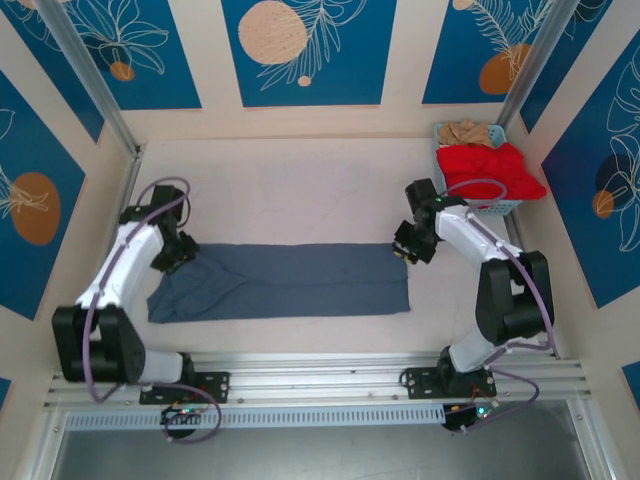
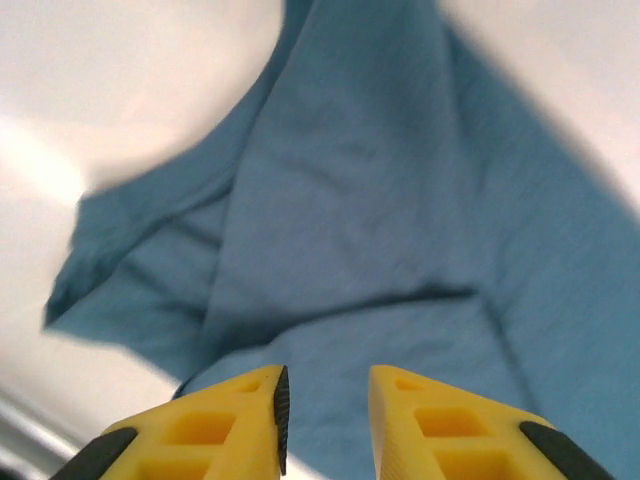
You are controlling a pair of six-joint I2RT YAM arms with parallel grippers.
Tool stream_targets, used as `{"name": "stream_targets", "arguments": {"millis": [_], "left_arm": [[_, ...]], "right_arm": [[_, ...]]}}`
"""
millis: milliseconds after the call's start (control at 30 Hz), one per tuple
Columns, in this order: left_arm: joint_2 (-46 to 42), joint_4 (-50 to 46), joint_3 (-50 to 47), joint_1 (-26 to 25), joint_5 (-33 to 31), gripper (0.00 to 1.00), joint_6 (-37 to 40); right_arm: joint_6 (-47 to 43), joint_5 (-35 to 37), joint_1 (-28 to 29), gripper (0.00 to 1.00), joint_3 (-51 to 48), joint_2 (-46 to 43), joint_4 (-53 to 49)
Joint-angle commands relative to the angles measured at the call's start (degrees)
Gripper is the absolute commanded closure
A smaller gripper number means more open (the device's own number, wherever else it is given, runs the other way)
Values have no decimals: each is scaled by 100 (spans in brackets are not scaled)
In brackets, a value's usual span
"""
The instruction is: Fold and stack the t-shirts
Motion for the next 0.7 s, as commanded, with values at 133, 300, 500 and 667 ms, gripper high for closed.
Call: {"name": "stream_targets", "arguments": {"millis": [133,300,500,667], "left_arm": [[1529,472,675,674,678,78,286],[1666,639,697,1340,680,71,646],[1439,834,332,1983,1353,75,900],[1193,996,-187,2026,1772,74,989]], "right_arm": [[284,-518,-12,82,381,752,118],[198,-508,-89,82,702,1269,-9],[210,-498,-284,82,1042,1815,-316],[201,-549,-307,82,1107,1913,-309]]}}
